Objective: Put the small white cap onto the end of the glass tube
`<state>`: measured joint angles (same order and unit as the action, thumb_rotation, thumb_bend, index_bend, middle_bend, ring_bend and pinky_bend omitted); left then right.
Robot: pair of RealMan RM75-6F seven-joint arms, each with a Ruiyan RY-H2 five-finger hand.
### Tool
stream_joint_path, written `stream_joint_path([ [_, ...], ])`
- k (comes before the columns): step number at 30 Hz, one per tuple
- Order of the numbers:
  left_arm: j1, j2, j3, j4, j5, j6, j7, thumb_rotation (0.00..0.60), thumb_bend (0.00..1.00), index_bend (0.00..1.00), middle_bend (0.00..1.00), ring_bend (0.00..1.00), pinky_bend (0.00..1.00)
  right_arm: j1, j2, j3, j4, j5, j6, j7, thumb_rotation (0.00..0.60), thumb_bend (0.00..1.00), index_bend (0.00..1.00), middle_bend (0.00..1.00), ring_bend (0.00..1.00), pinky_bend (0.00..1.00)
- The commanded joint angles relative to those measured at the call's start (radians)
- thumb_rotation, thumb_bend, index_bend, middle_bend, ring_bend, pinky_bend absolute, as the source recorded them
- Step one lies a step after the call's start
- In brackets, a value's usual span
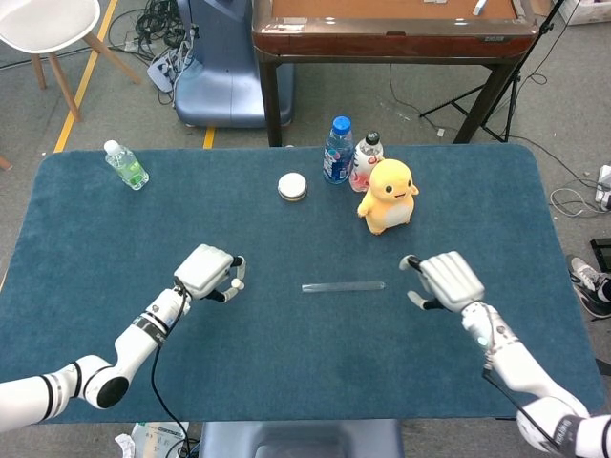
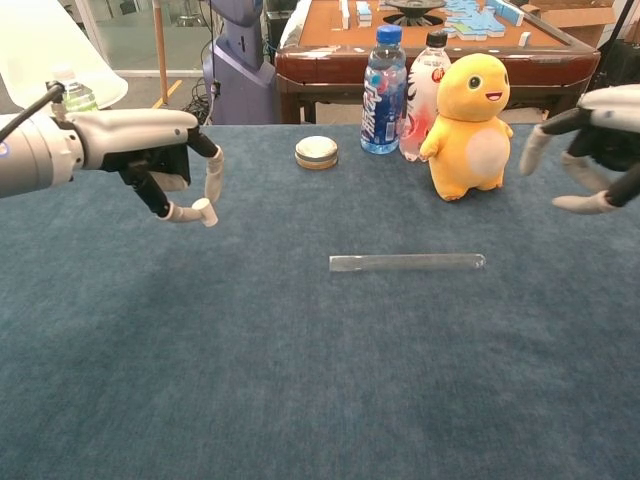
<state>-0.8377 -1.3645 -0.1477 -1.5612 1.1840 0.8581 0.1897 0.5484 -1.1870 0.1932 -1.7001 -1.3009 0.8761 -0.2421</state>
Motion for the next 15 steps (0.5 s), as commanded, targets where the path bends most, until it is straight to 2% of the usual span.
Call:
stream_joint_path([
  [1,0.016,0.022,0.009,-0.032,-0.001,0.019,0.015,0.6,0.33,0.53,1.0,1.0,1.0,0.09,-0.079,0.028,0.036,0.064,-0.079,-0.056,0.6,0.35,0.42,0.82,0.92,0.99],
  [7,0.025,0.039,0.017,-0.059,-0.003,0.026,0.029,0.6,0.33,0.53,1.0,1.0,1.0,0.185,-0.184,0.031,0.098,0.152,-0.124,-0.136,0.6,0.34,0.46,0.87,0.97,1.0],
  [11,0.026,0.039,0.02,-0.062,-0.003,0.024,0.032,0.6,0.33,0.53,1.0,1.0,1.0,0.233,-0.242,0.026,0.138,0.227,-0.13,-0.192,0.6,0.25,0.47,0.88,0.99,1.0],
  [15,0.026,0.036,0.023,-0.062,0.001,0.021,0.031,0.6,0.33,0.53,1.0,1.0,1.0,0.267,-0.287,0.013,0.173,0.284,-0.12,-0.244,0.6,0.21,0.47,0.88,0.99,1.0],
])
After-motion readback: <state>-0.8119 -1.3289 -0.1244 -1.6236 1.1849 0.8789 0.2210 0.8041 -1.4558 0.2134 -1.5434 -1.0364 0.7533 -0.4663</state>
